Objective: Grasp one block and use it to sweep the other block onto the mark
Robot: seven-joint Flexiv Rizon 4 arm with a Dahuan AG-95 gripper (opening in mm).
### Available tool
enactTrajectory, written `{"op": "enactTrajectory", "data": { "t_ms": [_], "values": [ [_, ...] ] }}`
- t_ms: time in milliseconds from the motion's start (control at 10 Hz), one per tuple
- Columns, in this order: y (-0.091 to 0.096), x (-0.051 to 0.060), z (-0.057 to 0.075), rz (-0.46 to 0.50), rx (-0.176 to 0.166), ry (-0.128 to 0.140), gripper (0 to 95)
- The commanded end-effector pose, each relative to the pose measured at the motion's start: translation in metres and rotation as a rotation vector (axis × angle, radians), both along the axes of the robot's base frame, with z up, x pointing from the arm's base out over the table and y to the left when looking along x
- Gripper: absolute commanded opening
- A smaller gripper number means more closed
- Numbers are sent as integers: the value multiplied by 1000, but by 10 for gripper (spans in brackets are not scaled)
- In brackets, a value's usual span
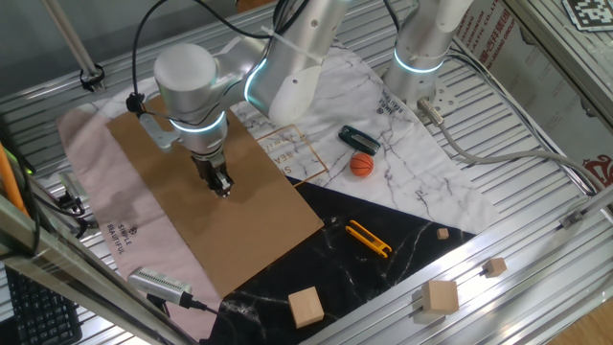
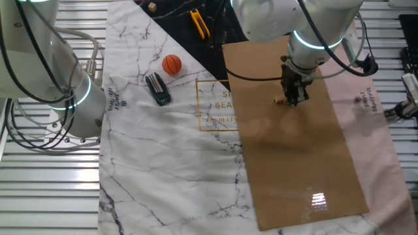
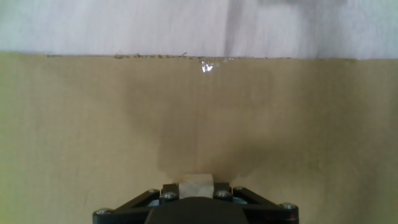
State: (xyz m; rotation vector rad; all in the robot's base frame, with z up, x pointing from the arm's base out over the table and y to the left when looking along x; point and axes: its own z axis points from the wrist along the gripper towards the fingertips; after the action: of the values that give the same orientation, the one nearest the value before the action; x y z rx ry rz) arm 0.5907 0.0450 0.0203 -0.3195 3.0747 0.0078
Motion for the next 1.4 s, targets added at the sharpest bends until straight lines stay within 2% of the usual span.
{"op": "enactTrajectory", "data": {
  "t_ms": [100, 300, 400, 900, 1000, 1400],
  "values": [
    [0, 0, 0, 11, -2, 0, 190],
    [0, 0, 0, 13, -2, -2, 190],
    [0, 0, 0, 15, -3, -3, 380],
    [2, 5, 2, 14, -3, -4, 380],
    [4, 9, 4, 15, -4, -1, 570],
    [9, 37, 23, 22, -5, 21, 570]
  ]
}}
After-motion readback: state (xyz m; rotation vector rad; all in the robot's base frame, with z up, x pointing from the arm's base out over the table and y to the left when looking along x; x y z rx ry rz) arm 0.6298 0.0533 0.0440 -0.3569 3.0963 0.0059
